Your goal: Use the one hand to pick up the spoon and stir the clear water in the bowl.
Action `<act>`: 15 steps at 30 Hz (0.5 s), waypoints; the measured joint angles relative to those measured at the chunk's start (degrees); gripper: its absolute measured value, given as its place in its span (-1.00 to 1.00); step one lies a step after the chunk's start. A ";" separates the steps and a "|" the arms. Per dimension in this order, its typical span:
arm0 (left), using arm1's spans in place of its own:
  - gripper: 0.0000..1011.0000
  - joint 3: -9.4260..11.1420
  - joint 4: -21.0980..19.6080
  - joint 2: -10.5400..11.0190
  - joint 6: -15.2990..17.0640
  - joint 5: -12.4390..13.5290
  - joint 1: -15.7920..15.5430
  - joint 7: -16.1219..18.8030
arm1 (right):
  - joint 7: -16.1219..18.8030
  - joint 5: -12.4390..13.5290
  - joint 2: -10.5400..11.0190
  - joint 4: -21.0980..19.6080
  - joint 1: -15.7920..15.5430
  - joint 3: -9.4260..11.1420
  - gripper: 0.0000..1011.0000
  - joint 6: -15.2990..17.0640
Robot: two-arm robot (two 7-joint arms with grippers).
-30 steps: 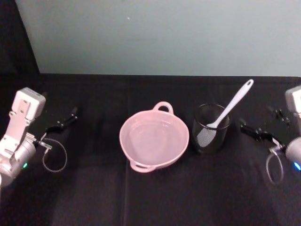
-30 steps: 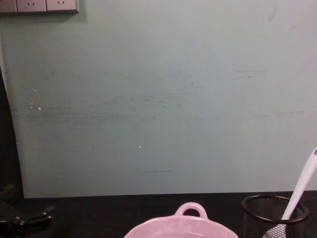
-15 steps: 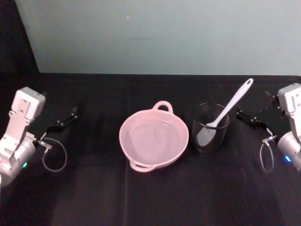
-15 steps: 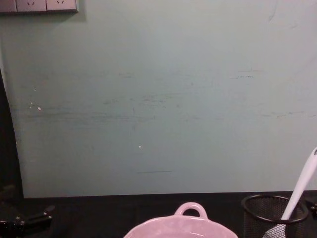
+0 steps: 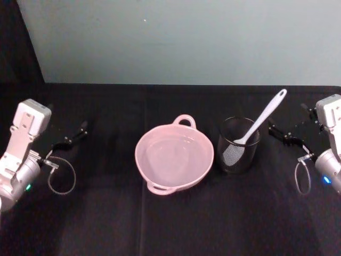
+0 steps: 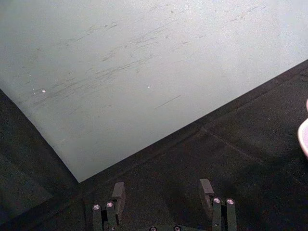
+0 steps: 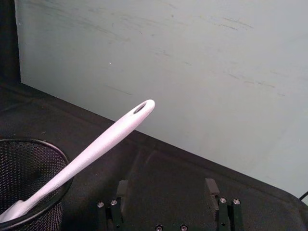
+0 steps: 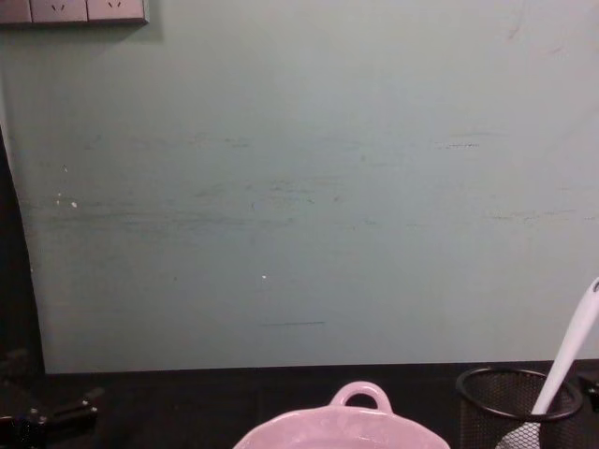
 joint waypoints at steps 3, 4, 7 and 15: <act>1.00 0.00 0.00 0.00 0.00 0.00 0.00 0.00 | 0.05 0.07 0.04 -0.05 -0.01 0.02 0.98 0.04; 1.00 0.00 0.00 0.00 0.00 0.00 0.00 0.00 | 0.06 0.09 0.04 -0.06 -0.02 0.02 0.98 0.05; 1.00 0.00 0.00 0.00 0.00 0.00 0.00 0.00 | 0.11 0.15 0.06 -0.08 -0.03 0.03 0.98 0.09; 1.00 0.00 0.00 0.00 0.00 0.00 0.00 0.00 | 0.24 0.32 0.10 -0.13 -0.08 0.03 0.98 0.18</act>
